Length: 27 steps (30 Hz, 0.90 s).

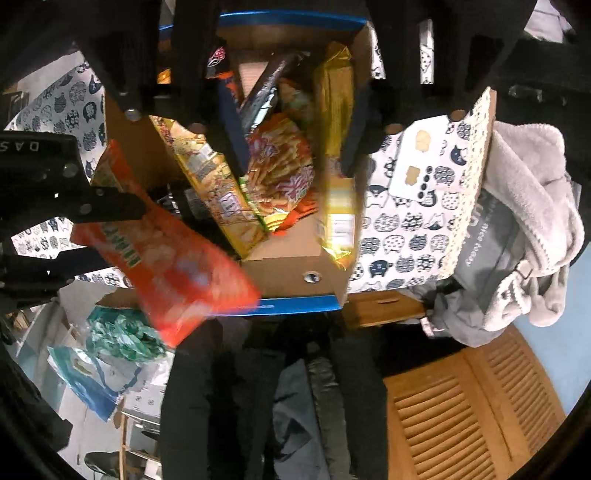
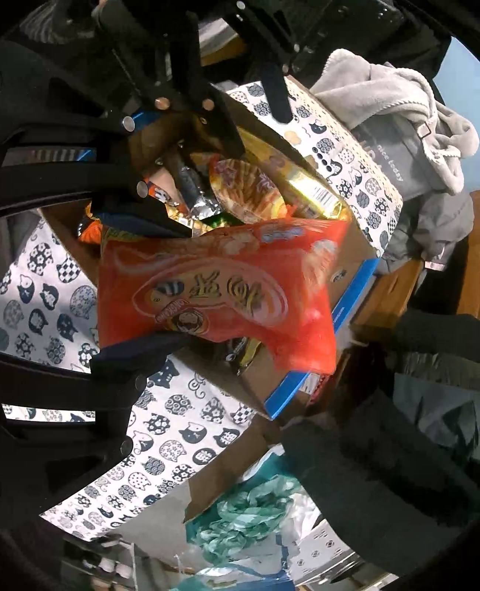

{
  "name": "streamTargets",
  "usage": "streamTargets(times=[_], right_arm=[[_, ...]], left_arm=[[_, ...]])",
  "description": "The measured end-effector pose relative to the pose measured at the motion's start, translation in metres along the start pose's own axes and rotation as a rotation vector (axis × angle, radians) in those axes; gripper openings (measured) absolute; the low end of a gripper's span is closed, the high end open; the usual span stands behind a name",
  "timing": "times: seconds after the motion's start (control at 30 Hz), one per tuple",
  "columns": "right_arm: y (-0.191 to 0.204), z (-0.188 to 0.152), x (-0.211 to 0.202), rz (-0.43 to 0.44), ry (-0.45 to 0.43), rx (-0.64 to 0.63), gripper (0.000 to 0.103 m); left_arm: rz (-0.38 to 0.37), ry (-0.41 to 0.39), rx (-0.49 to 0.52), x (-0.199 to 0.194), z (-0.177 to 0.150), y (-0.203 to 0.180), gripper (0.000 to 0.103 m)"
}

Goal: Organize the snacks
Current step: 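Lower both bags into the box and open both tools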

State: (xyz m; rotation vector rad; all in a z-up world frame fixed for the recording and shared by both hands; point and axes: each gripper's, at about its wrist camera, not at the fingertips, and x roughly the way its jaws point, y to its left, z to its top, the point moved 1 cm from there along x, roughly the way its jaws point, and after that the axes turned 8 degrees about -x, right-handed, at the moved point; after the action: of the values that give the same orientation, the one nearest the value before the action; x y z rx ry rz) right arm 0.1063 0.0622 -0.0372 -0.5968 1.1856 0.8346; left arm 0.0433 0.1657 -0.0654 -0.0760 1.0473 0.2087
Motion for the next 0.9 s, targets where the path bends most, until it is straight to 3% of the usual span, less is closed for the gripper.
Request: streamTargets(times=[0.1,0.17,0.37,0.57,0.73,0.9], right_arm=[[0.003,0.003,-0.002,0.009,-0.017,-0.001,0.05],[0.004,0.005,-0.003,0.0,-0.018,-0.004,0.057],[0.009,0.0,-0.021,-0.018,-0.068,0.001,0.075],[0.01,-0.017,-0.045,0.003,-0.124,0.031,0.08],[0.007,-0.037,-0.065,-0.025,-0.163,0.05,0.08],[-0.002,-0.056,-0.08,-0.05,-0.192,0.075,0.08]], left_arm=[[0.009,-0.017,-0.015,-0.007,-0.001,0.006,0.065],[0.0,-0.027,-0.033,-0.012,-0.002,0.011,0.073],[-0.015,-0.061,-0.078,-0.029,-0.005,0.021,0.081],[-0.03,-0.086,-0.121,-0.048,-0.012,0.026,0.081],[-0.037,-0.132,-0.111,-0.064,-0.017,0.018,0.09],[-0.054,-0.141,-0.095,-0.071,-0.018,0.004,0.09]])
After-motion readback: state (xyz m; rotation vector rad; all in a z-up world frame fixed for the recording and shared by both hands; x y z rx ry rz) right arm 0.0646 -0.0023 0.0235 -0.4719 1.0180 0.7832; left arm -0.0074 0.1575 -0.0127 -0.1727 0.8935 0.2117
